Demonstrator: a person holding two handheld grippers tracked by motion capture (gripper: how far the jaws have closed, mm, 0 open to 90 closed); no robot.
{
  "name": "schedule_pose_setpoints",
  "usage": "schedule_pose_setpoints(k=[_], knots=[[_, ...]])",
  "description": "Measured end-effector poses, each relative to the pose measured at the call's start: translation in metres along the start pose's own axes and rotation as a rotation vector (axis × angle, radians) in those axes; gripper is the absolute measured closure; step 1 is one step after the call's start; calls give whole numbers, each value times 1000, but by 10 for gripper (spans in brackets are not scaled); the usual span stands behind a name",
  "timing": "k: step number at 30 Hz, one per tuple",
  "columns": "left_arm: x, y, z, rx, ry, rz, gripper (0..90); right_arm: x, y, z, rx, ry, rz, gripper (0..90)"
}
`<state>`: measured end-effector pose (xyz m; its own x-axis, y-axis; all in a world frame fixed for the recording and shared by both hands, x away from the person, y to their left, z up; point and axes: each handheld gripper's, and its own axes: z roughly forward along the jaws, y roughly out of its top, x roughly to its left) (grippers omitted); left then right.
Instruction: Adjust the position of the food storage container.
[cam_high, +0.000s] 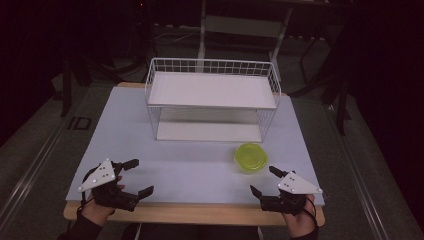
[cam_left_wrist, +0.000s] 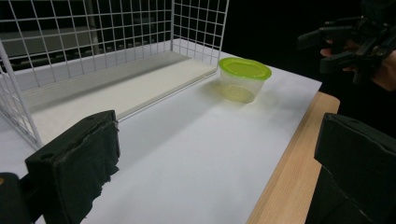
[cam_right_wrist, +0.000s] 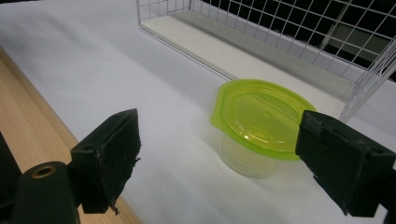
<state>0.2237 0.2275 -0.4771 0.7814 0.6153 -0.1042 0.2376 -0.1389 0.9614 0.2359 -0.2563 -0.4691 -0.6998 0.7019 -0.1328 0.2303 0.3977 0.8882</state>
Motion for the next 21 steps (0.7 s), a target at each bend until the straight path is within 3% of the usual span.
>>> schedule_pose_setpoints(k=[4,12,15,18,21], knots=[[-2,1,0,-11,-7,9,11,2,1,-1,-1,11,-6,143],[-4,2,-1,-19,-12,18,11,13,20,-10,-53,66,-41,143],[-4,2,-1,-26,-11,14,11,11,28,-12,-74,105,-20,143],[-3,2,-2,-33,-13,9,10,4,38,-10,-77,89,-48,142],[-2,2,-2,-40,-12,5,11,-1,42,-8,-80,93,-39,149]])
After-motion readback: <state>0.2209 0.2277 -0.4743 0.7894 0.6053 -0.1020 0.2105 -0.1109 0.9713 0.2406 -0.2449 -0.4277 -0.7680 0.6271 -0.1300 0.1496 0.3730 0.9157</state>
